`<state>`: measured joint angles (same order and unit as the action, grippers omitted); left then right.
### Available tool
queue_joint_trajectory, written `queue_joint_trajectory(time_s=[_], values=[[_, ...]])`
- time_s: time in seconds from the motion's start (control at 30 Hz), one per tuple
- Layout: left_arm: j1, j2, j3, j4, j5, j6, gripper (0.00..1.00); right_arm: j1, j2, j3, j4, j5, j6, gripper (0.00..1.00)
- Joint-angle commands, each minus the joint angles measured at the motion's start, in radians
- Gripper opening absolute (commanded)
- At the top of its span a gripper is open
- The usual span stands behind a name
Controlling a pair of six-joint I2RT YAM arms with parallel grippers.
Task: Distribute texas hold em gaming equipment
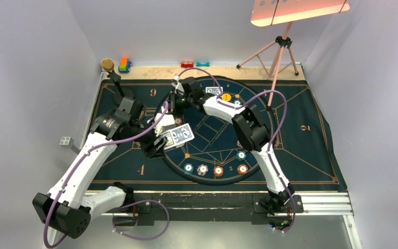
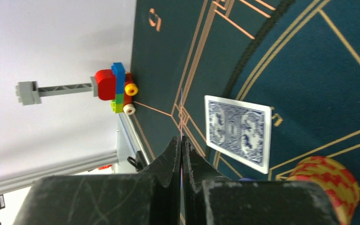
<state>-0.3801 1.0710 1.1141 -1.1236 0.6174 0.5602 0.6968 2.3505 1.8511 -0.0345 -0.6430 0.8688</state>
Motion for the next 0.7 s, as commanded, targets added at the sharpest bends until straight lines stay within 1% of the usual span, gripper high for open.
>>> queue_joint_trajectory(time_s=[0.0, 0.03, 0.07, 0.1, 0.17, 0.23, 0.3, 0.37, 0.47, 0.6, 0.67], values=[[0.004, -0.027, -0.009, 0.011, 0.031, -0.002, 0.1, -0.009, 0.028, 0.038, 0.071, 0.041, 0.025, 0.0], [0.004, -0.027, -0.01, 0.011, 0.029, -0.001, 0.1, -0.009, 0.035, 0.042, 0.071, 0.046, 0.023, 0.0], [0.004, -0.028, -0.01, 0.011, 0.028, -0.002, 0.1, -0.008, 0.044, 0.053, 0.065, 0.052, 0.017, 0.06], [0.005, -0.026, -0.01, 0.011, 0.03, -0.002, 0.1, -0.008, 0.056, 0.074, 0.043, 0.058, 0.001, 0.14], [0.004, -0.026, -0.01, 0.01, 0.031, -0.001, 0.1, -0.008, 0.074, 0.118, -0.021, 0.062, -0.031, 0.36], [0.004, -0.026, -0.008, 0.01, 0.031, -0.001, 0.1, -0.009, 0.068, 0.128, -0.044, 0.057, -0.05, 0.49], [0.004, -0.026, -0.009, 0.01, 0.03, -0.001, 0.1, -0.011, 0.047, 0.129, -0.069, 0.072, -0.073, 0.6], [0.005, -0.024, -0.01, 0.01, 0.03, -0.002, 0.1, -0.015, 0.02, 0.133, -0.092, 0.094, -0.097, 0.68], [0.004, -0.021, -0.011, 0.01, 0.03, -0.003, 0.1, -0.03, -0.034, 0.143, -0.13, 0.124, -0.125, 0.77], [0.005, -0.023, -0.01, 0.011, 0.028, -0.003, 0.1, -0.061, -0.121, 0.135, -0.183, 0.158, -0.162, 0.85], [0.004, -0.021, -0.01, 0.012, 0.028, -0.003, 0.1, -0.08, -0.181, 0.099, -0.198, 0.172, -0.174, 0.89]])
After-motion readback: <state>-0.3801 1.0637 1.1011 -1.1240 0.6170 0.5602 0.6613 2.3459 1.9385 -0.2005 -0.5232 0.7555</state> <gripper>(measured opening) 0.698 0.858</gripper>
